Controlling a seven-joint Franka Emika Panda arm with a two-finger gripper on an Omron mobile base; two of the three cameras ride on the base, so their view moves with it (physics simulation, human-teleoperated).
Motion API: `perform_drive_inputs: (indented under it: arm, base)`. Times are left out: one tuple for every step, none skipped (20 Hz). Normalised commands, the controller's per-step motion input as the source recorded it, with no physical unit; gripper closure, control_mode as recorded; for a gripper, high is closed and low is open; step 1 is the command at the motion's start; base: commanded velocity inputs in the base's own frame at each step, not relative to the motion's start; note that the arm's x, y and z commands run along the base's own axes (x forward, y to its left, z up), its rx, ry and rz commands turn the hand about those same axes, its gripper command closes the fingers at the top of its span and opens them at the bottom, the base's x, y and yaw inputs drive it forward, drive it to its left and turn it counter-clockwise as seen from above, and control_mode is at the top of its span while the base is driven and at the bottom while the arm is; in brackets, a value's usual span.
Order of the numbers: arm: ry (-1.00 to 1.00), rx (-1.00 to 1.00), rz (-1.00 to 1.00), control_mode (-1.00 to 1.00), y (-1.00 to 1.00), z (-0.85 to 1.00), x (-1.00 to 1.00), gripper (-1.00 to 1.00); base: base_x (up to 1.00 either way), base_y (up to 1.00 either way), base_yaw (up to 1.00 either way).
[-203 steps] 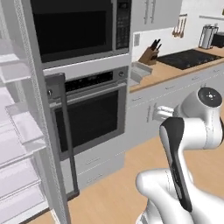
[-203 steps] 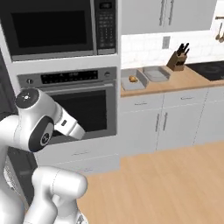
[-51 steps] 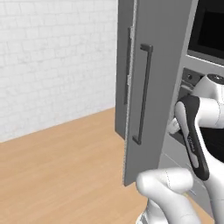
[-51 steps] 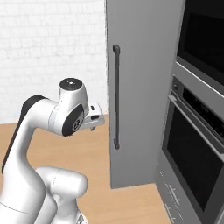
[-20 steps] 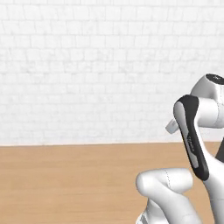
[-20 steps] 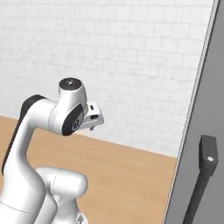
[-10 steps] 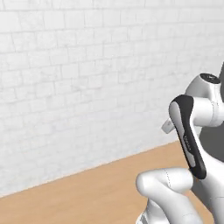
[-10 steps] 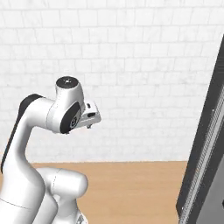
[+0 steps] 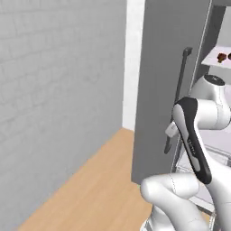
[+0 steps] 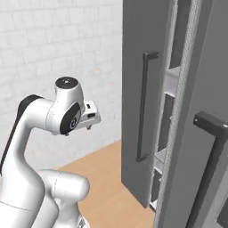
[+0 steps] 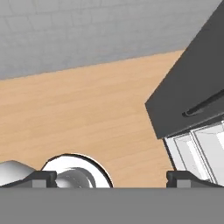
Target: Place one mushroom and one chicken drumstick in each tupperware on the nearby counter, to pack two identical lunches.
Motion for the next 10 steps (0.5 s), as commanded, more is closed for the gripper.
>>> perform_drive_inputs:
  arm:
    - [0.00, 0.00, 0.00, 1.00, 0.00, 0.00, 0.00, -1.00]
    - [0.00, 0.00, 0.00, 1.00, 0.00, 0.00, 0.00, -1.00]
    - [0.00, 0.00, 0.00, 1.00, 0.00, 0.00, 0.00, -1.00]
    - [0.00, 0.00, 0.00, 1.00, 0.00, 0.00, 0.00, -1.00]
    - [0.00, 0.00, 0.00, 1.00, 0.00, 0.00, 0.00, -1.00]
    - [0.00, 0.00, 0.00, 1.00, 0.00, 0.00, 0.00, -1.00]
    - [0.00, 0.00, 0.00, 1.00, 0.00, 0.00, 0.00, -1.00]
    - [0.00, 0.00, 0.00, 1.00, 0.00, 0.00, 0.00, -1.00]
    - [0.00, 0.00, 0.00, 1.00, 0.00, 0.00, 0.00, -1.00]
    - [0.00, 0.00, 0.00, 1.00, 0.00, 0.00, 0.00, -1.00]
  base:
    - [0.14, 0.29, -0.95]
    - [0.15, 0.33, -0.93]
    - [0.19, 0.34, -0.93]
    - [0.43, 0.55, -0.86]
    - [0.56, 0.66, -0.81]
    - [0.72, 0.81, -0.75]
    - [1.00, 0.92, -0.65]
    - [1.00, 0.92, -0.56]
    - [1.00, 0.73, -0.45]
    - [0.93, 0.67, -0.41]
